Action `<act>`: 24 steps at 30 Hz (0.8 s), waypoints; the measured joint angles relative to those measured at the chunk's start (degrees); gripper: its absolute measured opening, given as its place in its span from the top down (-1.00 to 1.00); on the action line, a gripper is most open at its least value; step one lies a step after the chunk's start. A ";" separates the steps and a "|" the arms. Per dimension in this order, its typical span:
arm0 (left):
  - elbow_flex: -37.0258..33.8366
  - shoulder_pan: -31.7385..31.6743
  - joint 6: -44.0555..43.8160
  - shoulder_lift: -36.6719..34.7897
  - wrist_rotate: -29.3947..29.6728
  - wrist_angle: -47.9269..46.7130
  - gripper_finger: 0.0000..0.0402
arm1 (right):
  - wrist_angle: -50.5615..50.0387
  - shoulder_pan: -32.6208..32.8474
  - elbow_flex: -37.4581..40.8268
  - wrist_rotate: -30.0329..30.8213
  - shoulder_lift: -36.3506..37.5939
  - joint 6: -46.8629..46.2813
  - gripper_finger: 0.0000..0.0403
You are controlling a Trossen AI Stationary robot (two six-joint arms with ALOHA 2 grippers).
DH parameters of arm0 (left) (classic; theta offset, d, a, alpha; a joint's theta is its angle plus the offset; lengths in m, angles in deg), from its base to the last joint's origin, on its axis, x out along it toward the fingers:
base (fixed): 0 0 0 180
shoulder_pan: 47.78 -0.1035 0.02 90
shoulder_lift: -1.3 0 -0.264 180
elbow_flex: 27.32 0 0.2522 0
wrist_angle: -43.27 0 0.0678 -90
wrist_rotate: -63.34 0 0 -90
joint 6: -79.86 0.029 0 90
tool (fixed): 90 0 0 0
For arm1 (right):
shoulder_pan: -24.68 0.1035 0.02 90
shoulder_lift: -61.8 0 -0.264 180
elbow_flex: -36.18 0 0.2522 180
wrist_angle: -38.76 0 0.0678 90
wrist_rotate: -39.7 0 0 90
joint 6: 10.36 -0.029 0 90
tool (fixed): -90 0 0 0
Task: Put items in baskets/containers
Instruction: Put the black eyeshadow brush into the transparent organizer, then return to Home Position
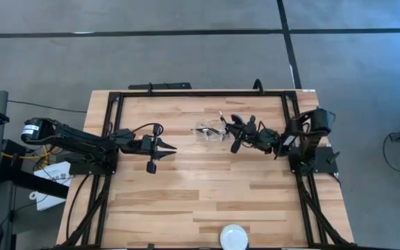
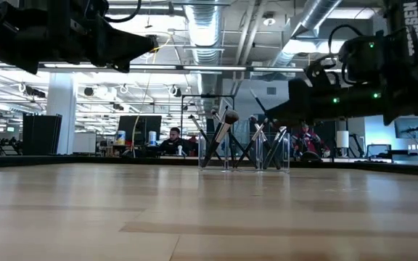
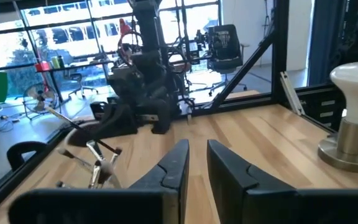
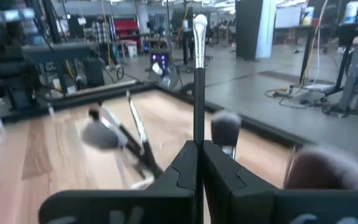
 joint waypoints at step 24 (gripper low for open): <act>0.00 -0.61 0.00 0.09 0.00 -0.21 0.72 | -0.06 4.94 0.04 7.78 -5.37 0.01 0.68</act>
